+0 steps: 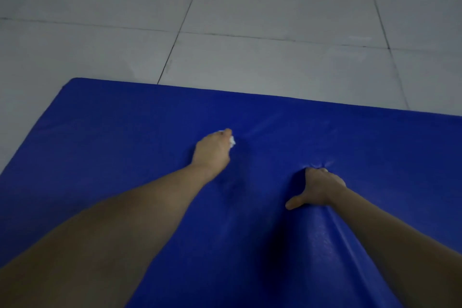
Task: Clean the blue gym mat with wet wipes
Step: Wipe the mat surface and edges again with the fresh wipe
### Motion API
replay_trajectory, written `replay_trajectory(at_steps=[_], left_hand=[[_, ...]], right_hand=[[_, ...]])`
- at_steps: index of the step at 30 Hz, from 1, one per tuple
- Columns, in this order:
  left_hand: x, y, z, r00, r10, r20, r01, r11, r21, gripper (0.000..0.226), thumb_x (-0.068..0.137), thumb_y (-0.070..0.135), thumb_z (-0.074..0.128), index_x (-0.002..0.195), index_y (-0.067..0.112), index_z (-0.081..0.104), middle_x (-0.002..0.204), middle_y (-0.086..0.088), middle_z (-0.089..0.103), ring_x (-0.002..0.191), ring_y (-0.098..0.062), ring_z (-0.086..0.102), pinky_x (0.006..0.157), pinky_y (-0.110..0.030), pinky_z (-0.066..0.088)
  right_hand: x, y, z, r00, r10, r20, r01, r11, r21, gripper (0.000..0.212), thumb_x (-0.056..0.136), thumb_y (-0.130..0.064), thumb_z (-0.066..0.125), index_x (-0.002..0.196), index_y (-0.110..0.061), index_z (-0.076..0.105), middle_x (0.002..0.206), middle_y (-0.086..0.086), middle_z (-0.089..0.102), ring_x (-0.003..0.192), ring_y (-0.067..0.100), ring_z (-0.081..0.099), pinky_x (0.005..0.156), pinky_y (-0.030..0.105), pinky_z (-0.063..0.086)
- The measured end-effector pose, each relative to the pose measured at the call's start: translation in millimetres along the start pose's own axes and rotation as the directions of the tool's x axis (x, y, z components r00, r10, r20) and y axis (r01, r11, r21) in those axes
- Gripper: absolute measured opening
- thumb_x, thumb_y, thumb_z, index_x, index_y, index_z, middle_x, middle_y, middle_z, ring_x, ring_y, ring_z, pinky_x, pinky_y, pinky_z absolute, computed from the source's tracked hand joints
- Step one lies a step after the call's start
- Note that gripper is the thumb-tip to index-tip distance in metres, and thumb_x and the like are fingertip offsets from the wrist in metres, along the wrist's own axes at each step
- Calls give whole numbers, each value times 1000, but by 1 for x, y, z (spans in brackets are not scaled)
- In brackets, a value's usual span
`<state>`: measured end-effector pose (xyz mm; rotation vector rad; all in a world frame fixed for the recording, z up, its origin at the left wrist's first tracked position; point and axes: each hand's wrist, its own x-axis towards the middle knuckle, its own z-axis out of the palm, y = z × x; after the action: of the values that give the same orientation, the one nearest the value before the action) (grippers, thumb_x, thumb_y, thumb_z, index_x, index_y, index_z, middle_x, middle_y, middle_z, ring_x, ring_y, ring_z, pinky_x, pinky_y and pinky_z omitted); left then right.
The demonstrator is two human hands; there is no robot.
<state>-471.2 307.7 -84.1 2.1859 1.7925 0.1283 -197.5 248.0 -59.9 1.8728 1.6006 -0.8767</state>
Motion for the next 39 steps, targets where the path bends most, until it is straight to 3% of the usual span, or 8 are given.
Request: replay_trajectory(at_steps=[5, 8, 14, 18, 22, 28, 33, 39], left_hand=[[-23, -70, -6, 920, -337, -199, 349, 937, 29, 12, 98, 14, 55, 109, 8, 57, 108, -14, 57, 77, -25, 54, 57, -36, 40], [-25, -53, 0, 912, -372, -174, 361, 928, -90, 11, 98, 12, 54, 105, 3, 58, 107, -15, 59, 79, -25, 53, 62, -38, 43], [-27, 88, 25, 996, -80, -24, 73, 970, -234, 8, 88, 4, 55, 84, 10, 59, 98, -13, 64, 91, -35, 62, 75, -44, 48], [-27, 163, 53, 993, 97, 59, -85, 978, -192, 9, 99, 15, 53, 99, 12, 61, 105, -9, 63, 93, -29, 64, 80, -40, 52], [-21, 131, 50, 973, 231, -19, -231, 973, 2, 14, 104, 21, 47, 108, 13, 58, 108, -9, 61, 94, -28, 64, 78, -39, 50], [-23, -3, 12, 990, -101, -97, 110, 990, 92, 23, 107, 29, 42, 112, 12, 57, 113, -9, 63, 96, -26, 64, 78, -38, 52], [-37, -60, -10, 889, -442, -121, 446, 895, 9, 24, 105, 21, 45, 117, 2, 55, 114, -14, 63, 98, -29, 62, 80, -43, 55], [-19, 32, 15, 952, -305, -5, 300, 940, -160, 21, 100, 18, 53, 117, 5, 59, 119, -13, 65, 106, -30, 64, 89, -43, 54]], right_hand=[[0, 1, 1, 1000, 2, -19, -2, 1000, 20, 112, 47, -83, 79, 131, -19, 43, 132, 4, 49, 116, 24, 53, 87, 38, 52], [1, 0, 1, 1000, 7, -21, -7, 1000, 8, 111, 46, -83, 80, 130, -19, 44, 130, 4, 50, 117, 24, 53, 88, 38, 51], [3, 1, 1, 999, -13, -39, 13, 1000, -2, 99, 47, -81, 81, 120, -22, 47, 128, 3, 52, 113, 24, 54, 85, 37, 50], [8, 2, 5, 996, -41, -79, 40, 999, -18, 89, 74, -54, 79, 148, -27, 37, 139, 7, 52, 125, 27, 54, 99, 45, 51], [6, -3, 0, 999, -10, -37, 10, 1000, 5, 101, 45, -76, 83, 126, -26, 52, 129, 1, 57, 118, 23, 55, 93, 40, 52], [2, 0, -2, 999, -21, -24, 21, 1000, -2, 98, 42, -85, 79, 110, -24, 41, 124, -1, 52, 112, 22, 53, 90, 38, 52], [2, 0, -2, 1000, -24, -16, 24, 1000, -3, 94, 44, -83, 80, 106, -24, 40, 120, -2, 53, 110, 21, 54, 92, 39, 52], [3, 3, 0, 998, -32, -59, 31, 999, -8, 95, 41, -86, 78, 102, -23, 41, 110, -3, 52, 101, 21, 53, 87, 37, 51]])
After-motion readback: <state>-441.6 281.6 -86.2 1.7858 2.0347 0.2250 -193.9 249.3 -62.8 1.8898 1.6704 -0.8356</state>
